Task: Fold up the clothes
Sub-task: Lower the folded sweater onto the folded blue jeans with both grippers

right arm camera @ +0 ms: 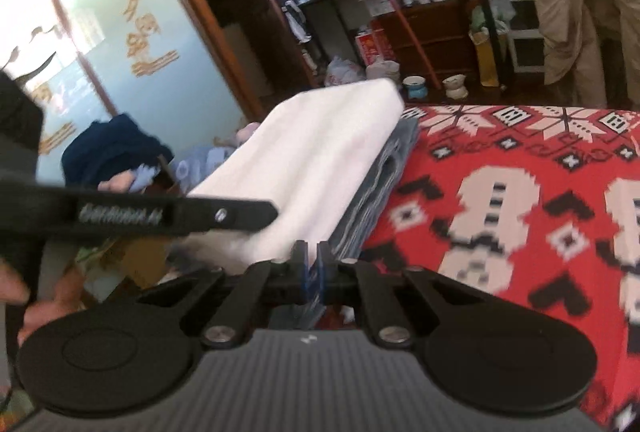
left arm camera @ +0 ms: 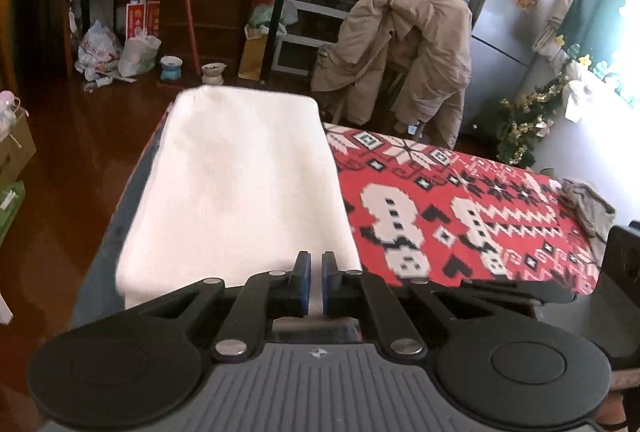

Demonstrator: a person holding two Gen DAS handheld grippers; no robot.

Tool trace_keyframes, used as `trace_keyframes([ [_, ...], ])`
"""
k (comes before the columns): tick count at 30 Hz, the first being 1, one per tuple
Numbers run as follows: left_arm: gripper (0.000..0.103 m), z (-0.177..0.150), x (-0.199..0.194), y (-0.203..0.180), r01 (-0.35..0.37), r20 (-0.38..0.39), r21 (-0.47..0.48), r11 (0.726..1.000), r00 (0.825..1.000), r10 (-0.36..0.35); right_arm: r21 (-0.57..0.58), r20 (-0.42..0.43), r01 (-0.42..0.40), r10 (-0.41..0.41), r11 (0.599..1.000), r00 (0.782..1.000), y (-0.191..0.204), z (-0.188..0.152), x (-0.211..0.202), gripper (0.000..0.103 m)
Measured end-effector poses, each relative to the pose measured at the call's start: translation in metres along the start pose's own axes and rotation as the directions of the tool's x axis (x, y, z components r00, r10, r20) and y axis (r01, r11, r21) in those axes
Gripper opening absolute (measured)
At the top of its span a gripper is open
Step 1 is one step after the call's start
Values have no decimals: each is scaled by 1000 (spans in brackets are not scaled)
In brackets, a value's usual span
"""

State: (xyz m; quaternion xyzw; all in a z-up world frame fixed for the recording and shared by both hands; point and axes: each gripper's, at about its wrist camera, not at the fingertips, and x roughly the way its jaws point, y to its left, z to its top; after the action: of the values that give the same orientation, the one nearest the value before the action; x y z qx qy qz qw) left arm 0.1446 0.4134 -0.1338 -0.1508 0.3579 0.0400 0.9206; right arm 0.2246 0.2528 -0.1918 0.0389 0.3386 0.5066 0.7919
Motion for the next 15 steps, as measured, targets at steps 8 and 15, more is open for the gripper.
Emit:
trace_keyframes([
  [8, 4, 6, -16, -6, 6, 22, 5, 1000, 1000, -6, -39, 35, 28, -27, 999, 999, 6, 5, -21, 7],
  [15, 4, 57, 28, -4, -40, 47, 46, 998, 998, 38, -22, 42, 56, -55, 998, 998, -32, 54, 23, 7],
])
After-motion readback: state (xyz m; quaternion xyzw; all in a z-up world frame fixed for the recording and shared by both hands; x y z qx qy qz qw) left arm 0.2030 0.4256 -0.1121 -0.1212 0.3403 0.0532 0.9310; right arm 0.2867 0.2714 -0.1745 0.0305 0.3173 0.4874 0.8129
